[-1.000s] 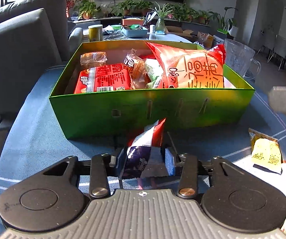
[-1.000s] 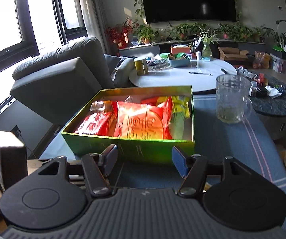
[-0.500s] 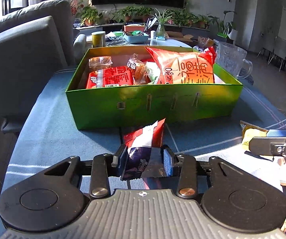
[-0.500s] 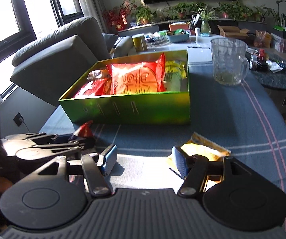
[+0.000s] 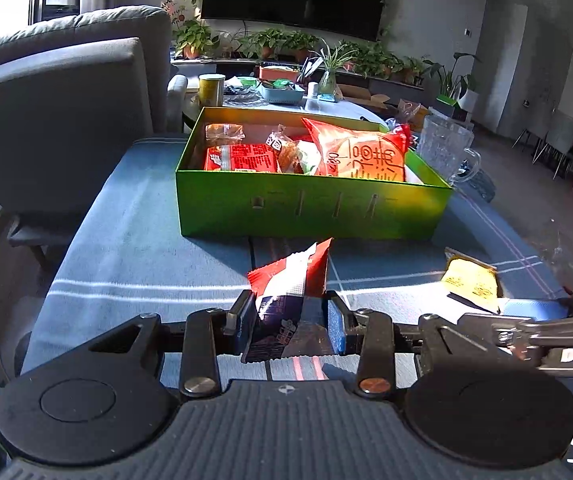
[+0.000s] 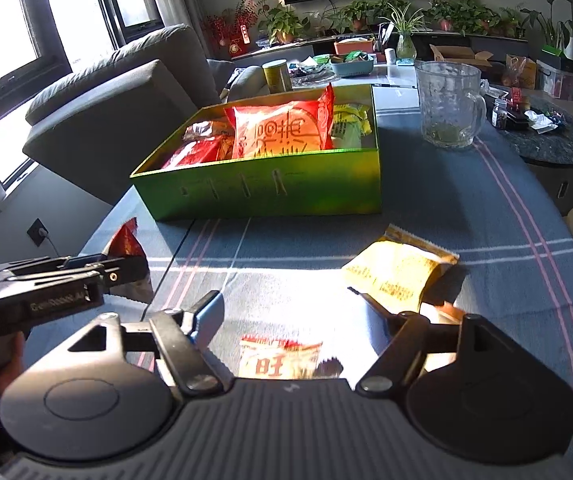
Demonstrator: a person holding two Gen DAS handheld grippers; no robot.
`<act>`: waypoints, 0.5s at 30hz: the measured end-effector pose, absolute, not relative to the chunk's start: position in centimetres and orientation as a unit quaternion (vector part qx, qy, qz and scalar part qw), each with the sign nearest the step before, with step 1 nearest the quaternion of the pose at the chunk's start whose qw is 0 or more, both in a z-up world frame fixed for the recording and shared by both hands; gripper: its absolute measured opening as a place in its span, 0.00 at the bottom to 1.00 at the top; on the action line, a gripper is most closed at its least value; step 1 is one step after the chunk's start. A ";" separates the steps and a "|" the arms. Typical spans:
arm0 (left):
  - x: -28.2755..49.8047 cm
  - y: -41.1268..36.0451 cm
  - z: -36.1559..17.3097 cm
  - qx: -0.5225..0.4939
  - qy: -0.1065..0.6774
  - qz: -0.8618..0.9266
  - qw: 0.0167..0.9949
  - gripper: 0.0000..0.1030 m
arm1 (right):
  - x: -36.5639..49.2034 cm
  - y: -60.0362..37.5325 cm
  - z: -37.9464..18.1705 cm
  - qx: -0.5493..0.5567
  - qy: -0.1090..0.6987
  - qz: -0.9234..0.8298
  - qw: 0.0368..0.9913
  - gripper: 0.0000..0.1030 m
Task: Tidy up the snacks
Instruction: 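Move both grippers back to the packets on the cloth, then grasp the red-white packet with the left gripper while the right gripper grasps the yellow Wangwang packet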
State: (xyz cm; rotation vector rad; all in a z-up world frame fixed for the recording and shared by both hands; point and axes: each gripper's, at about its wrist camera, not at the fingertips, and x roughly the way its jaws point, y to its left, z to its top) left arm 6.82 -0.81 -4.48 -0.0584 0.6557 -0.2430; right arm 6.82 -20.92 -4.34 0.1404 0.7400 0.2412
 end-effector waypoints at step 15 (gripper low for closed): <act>2.8 -0.4 -3.8 -0.024 0.307 -0.126 0.943 0.34 | 4.2 -19.0 -7.1 0.037 0.397 0.108 0.911 0.74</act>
